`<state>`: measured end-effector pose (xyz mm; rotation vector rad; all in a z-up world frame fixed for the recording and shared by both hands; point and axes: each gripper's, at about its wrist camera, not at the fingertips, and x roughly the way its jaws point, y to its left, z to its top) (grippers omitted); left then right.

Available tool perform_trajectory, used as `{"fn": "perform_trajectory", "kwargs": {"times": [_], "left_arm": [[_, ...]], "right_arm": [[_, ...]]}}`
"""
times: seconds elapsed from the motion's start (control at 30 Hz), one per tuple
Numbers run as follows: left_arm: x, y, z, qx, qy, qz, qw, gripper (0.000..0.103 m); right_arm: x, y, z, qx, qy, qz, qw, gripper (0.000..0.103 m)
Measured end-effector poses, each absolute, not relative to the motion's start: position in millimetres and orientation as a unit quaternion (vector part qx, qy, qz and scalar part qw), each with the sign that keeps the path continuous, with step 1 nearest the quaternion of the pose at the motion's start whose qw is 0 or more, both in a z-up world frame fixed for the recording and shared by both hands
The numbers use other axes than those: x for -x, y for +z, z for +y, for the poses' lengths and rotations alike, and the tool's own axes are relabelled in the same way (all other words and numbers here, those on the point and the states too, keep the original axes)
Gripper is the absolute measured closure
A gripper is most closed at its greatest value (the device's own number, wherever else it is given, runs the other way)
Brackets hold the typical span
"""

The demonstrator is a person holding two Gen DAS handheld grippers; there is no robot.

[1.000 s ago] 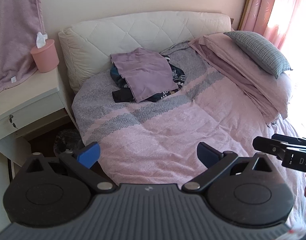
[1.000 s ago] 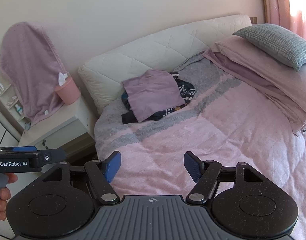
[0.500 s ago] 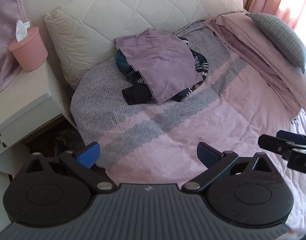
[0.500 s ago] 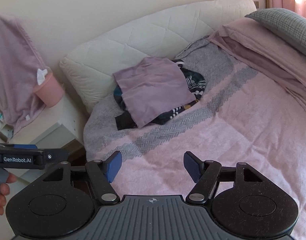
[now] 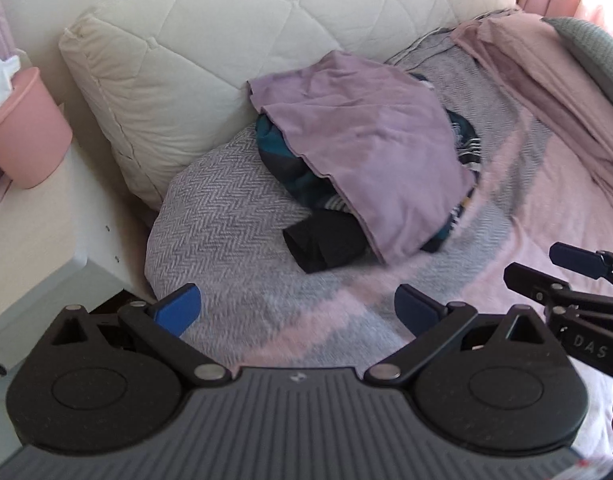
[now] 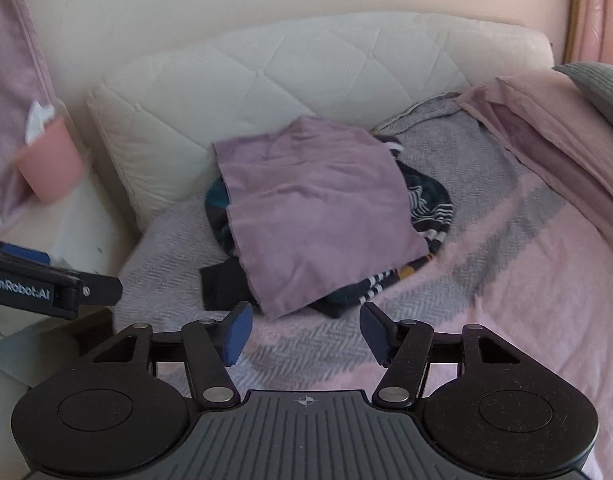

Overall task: Organize objects
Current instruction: 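Close the right gripper on the lavender top's edge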

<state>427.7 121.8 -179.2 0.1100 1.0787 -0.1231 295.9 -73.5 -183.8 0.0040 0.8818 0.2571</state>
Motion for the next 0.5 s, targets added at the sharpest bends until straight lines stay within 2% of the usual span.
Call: {"fn": "perform_trajectory", "kwargs": {"times": [0.17,0.33,0.5], "left_arm": [[-466.3,-207.9,129.2,-0.048,-0.055,0.524,0.849,0.001],[-492.5,-231.9,135.3,-0.042,-0.054,0.531,0.845,0.001],[-510.9,-251.1,139.8,-0.043,-0.05,0.54,0.839,0.001]], "right_arm": [[-329.8,-224.6,-55.7,0.014,0.132,0.443,0.887,0.05],[-357.8,-269.3,-69.8,-0.072,0.107,0.485,0.865,0.056],[-375.5,-296.6,-81.6,-0.142,0.094,0.507,0.845,0.056]]}}
